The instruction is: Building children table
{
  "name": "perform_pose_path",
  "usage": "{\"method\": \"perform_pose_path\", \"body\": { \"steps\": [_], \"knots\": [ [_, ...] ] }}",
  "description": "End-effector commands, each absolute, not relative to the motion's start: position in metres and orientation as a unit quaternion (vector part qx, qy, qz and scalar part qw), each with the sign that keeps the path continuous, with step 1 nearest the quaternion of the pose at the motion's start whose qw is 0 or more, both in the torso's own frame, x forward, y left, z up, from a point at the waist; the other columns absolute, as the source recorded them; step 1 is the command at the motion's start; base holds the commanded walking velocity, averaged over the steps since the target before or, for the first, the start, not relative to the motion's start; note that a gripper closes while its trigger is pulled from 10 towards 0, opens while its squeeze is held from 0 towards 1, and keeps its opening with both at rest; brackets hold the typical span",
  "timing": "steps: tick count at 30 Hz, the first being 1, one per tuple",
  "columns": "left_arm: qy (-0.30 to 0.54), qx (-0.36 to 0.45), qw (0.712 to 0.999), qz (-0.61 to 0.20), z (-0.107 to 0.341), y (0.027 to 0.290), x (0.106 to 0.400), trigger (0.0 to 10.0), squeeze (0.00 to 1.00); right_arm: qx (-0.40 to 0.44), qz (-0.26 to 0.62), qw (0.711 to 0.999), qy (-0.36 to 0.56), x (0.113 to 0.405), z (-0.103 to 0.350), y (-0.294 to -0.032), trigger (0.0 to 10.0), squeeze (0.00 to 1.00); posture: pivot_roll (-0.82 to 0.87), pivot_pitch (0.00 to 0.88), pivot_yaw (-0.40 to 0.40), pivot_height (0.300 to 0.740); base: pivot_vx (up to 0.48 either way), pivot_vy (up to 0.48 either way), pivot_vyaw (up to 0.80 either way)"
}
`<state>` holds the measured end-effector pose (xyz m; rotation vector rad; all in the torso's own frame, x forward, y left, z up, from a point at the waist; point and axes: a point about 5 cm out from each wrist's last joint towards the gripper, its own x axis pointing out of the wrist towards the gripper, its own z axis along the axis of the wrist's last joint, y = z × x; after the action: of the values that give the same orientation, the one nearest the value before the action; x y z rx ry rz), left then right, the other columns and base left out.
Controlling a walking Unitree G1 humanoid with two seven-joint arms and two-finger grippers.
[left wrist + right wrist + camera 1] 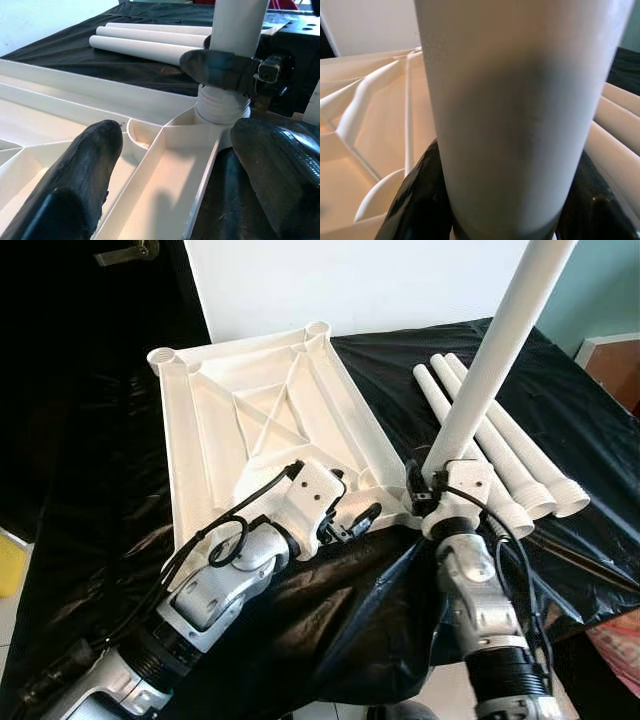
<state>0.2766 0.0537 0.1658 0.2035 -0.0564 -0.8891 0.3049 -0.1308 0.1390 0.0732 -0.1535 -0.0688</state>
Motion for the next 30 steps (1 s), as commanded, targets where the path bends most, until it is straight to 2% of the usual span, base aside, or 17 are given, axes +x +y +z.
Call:
{"method": "perform_pose_path", "body": {
  "steps": [1,15,16,26,28,30],
  "knots": [
    [-0.022,0.114,0.835,-0.538,0.164,0.049,0.267,10.0,0.0,0.054,-0.062,0.997,-0.013,0.3,0.114,-0.132,10.0,0.0,-0.05,0.08,0.02,0.74,0.0,0.0,0.0],
    [-0.032,0.121,0.84,-0.529,0.166,0.051,0.275,10.0,0.0,0.05,-0.054,0.997,-0.028,0.302,0.12,-0.126,10.0,0.0,-0.06,0.056,0.042,0.74,0.0,0.0,0.0],
    [-0.033,0.122,0.839,-0.529,0.166,0.051,0.275,10.0,0.0,0.048,-0.046,0.997,-0.031,0.302,0.121,-0.126,10.0,1.0,-0.06,0.054,0.044,0.74,0.0,0.0,0.0],
    [-0.037,0.123,0.841,-0.526,0.166,0.051,0.277,10.0,0.0,0.041,-0.011,0.997,-0.057,0.301,0.129,-0.133,10.0,1.0,-0.06,0.046,0.045,0.74,0.0,0.0,0.0],
    [-0.04,0.124,0.843,-0.522,0.167,0.051,0.278,10.0,0.0,0.024,0.05,0.995,-0.08,0.302,0.138,-0.143,10.0,1.0,-0.06,0.04,0.046,0.74,0.0,0.0,0.0],
    [-0.04,0.124,0.843,-0.521,0.166,0.052,0.279,10.0,0.0,0.018,0.069,0.994,-0.083,0.302,0.14,-0.145,10.0,1.0,-0.06,0.039,0.046,0.74,0.0,0.0,0.0]
  ]
}}
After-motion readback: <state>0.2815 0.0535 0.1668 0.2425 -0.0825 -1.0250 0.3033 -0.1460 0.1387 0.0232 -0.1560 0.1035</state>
